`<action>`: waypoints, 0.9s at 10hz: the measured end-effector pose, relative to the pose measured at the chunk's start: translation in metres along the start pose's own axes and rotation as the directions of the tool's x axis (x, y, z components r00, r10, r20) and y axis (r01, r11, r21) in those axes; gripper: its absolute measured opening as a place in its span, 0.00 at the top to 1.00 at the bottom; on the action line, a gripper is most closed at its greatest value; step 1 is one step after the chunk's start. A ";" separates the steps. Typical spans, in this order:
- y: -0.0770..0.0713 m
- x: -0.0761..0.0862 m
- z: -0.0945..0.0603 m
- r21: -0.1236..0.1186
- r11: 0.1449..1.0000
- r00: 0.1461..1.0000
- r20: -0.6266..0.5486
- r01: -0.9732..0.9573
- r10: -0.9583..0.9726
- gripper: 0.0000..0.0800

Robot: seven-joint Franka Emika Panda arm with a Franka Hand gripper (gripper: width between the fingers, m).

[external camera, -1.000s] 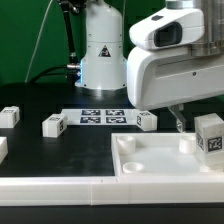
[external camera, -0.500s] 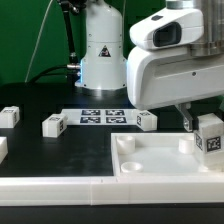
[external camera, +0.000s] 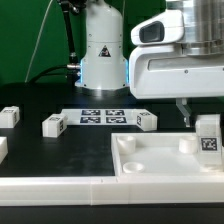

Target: Assemble one leg

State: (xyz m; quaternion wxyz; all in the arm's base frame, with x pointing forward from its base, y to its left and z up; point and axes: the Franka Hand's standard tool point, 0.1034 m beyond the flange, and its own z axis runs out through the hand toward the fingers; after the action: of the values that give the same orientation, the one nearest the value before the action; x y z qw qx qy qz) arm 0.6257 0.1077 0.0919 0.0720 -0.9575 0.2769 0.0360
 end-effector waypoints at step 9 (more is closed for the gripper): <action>-0.012 -0.008 0.002 0.011 0.587 0.587 0.016 -0.810 0.810 0.64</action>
Offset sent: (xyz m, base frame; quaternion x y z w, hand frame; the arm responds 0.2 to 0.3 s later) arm -0.0072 0.0106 -0.0022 -0.0349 0.0220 0.3364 0.9408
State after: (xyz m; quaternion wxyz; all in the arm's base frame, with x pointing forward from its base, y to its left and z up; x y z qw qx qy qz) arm 0.6259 0.1224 0.0925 0.0575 -0.7262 0.6818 0.0668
